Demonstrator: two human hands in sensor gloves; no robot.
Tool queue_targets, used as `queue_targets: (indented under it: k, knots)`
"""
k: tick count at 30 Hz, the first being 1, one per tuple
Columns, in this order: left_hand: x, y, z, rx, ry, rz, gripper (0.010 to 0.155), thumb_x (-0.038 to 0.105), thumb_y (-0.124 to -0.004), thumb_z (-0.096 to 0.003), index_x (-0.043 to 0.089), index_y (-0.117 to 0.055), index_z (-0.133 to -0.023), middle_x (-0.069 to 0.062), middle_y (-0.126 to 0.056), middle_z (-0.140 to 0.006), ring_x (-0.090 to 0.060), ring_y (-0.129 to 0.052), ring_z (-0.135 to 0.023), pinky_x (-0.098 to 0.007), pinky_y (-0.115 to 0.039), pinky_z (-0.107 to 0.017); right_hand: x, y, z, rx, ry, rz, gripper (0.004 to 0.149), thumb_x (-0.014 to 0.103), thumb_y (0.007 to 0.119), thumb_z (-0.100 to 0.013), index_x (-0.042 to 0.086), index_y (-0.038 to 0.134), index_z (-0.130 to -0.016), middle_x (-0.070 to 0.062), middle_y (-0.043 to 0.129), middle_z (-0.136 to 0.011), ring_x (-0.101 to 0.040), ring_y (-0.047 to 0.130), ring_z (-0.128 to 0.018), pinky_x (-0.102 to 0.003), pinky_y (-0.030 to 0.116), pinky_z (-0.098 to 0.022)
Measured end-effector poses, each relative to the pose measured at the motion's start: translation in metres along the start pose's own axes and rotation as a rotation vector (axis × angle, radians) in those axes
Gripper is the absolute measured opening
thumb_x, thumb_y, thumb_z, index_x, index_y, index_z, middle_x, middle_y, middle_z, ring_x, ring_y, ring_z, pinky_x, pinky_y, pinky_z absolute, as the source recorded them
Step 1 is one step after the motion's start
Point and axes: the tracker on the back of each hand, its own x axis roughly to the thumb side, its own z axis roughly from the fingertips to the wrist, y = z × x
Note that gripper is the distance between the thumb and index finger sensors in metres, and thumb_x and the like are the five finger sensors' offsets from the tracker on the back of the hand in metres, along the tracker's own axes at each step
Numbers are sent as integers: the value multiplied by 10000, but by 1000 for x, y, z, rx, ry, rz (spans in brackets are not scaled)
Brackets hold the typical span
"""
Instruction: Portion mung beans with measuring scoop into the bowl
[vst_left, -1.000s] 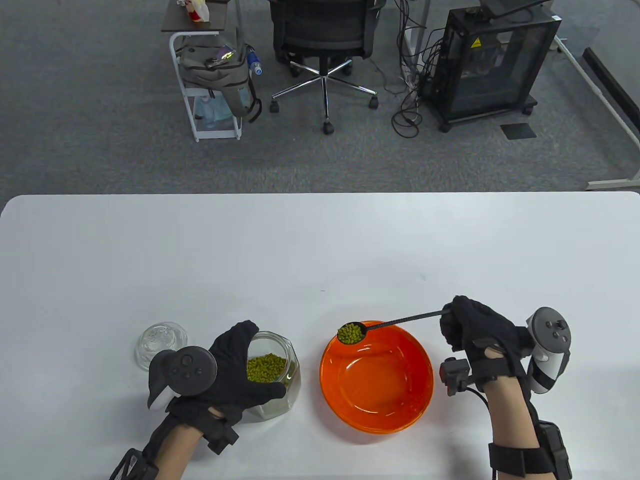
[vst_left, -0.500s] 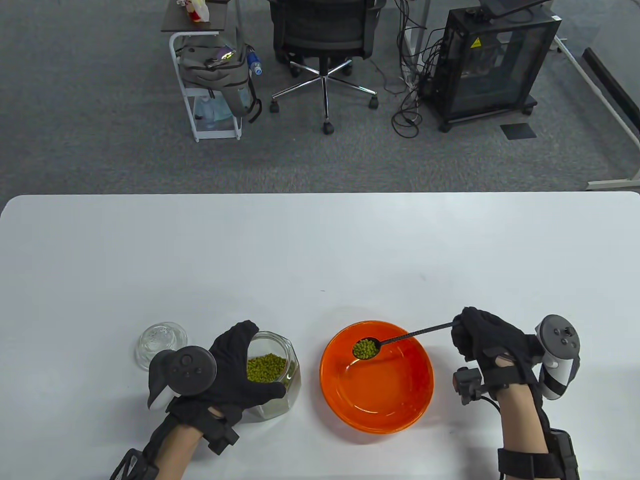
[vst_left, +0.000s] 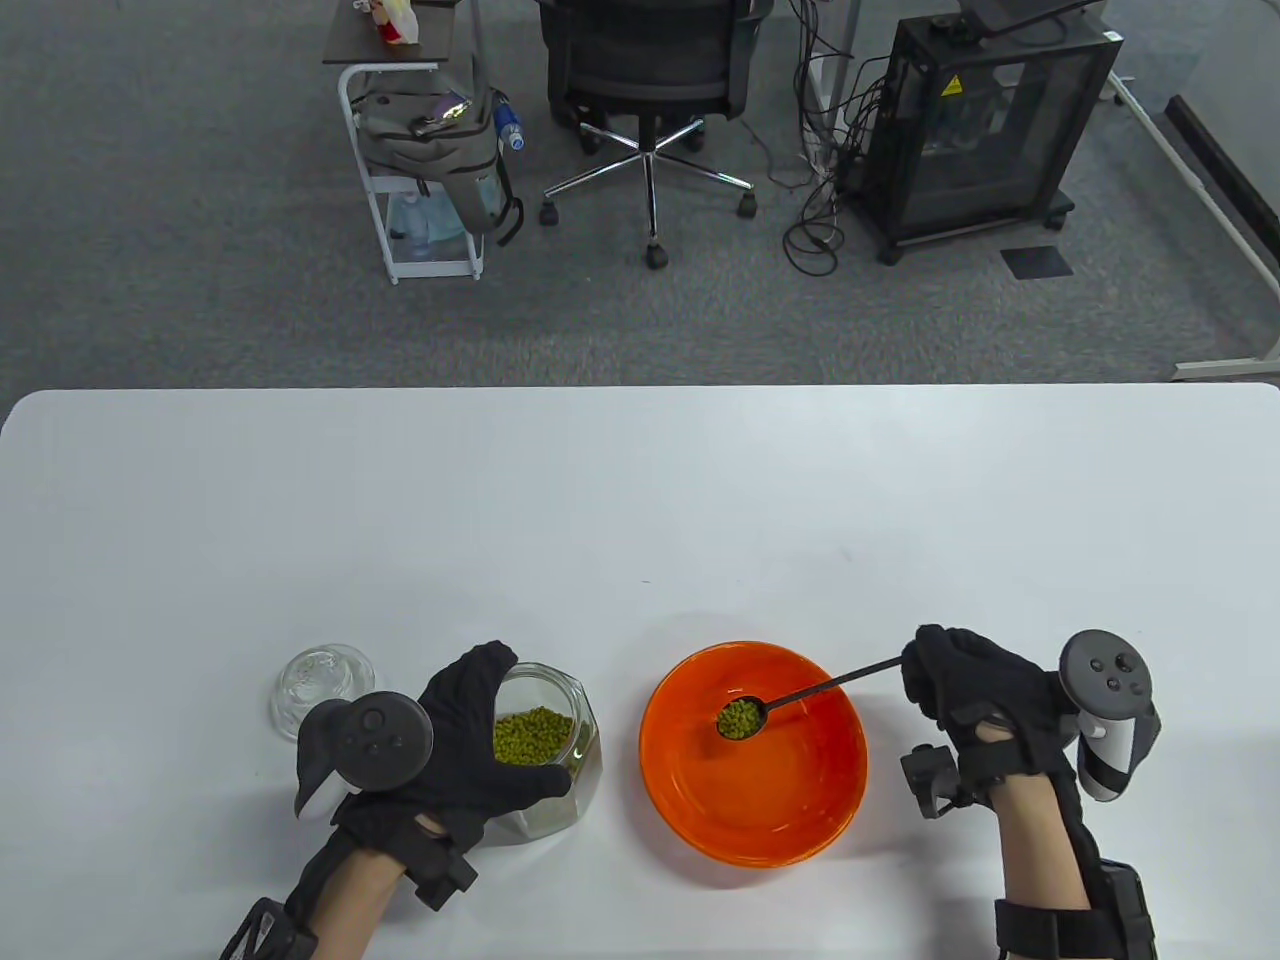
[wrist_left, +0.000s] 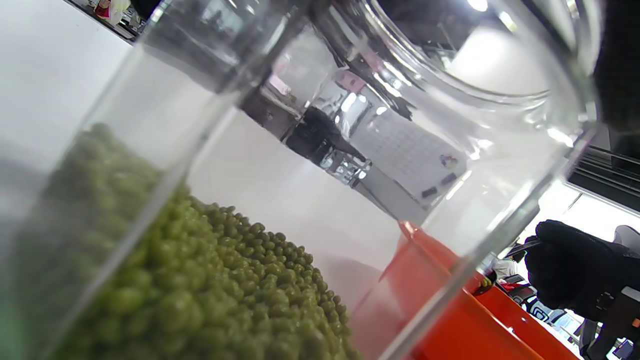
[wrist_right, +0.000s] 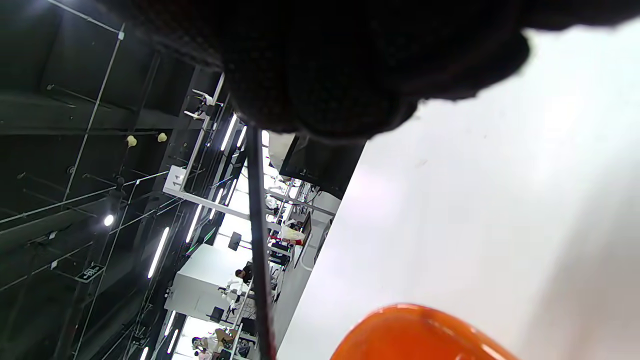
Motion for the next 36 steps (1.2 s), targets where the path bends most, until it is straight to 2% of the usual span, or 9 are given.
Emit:
queue_targets:
  k: [5, 16, 20, 30, 36]
  knots:
    - [0, 0, 0, 0, 0, 0, 1270, 851, -905, -371, -2, -306, -1097, -297, -406, -1140, -592, -551, -1020, -707, -555, -719, 9, 8, 6, -27, -72, 87, 427, 432, 793, -483, 58, 974, -584, -141, 1018, -461, -279, 967, -299, -395, 840, -242]
    - [0, 0, 0, -4, -4, -3, 1269, 852, -902, -372, -3, -305, -1096, -298, -404, -1139, -594, -553, -1019, -708, -554, -718, 44, 28, 31, -102, -359, 314, 425, 437, 796, -477, 69, 976, -589, -135, 1018, -475, -282, 968, -314, -398, 840, -256]
    - [0, 0, 0, -6, -4, -4, 1270, 851, -901, -372, -3, -303, -1096, -297, -403, -1140, -595, -549, -1020, -707, -554, -719, 61, 35, 48, -128, -532, 408, 424, 444, 796, -474, 80, 975, -600, -132, 1016, -493, -284, 965, -336, -401, 838, -275]
    - [0, 0, 0, -5, -4, -3, 1270, 853, -900, -371, -1, -302, -1097, -296, -404, -1140, -594, -549, -1020, -707, -553, -719, 87, 57, 85, -107, -894, 618, 423, 447, 801, -470, 103, 959, -659, -132, 986, -593, -318, 938, -441, -444, 807, -366]
    - [0, 0, 0, -7, -5, -4, 1268, 852, -899, -374, -3, -302, -1096, -296, -402, -1140, -593, -549, -1020, -707, -553, -720, 93, 63, 98, -93, -1026, 723, 420, 444, 793, -461, 127, 946, -690, -123, 967, -653, -333, 918, -499, -462, 788, -415]
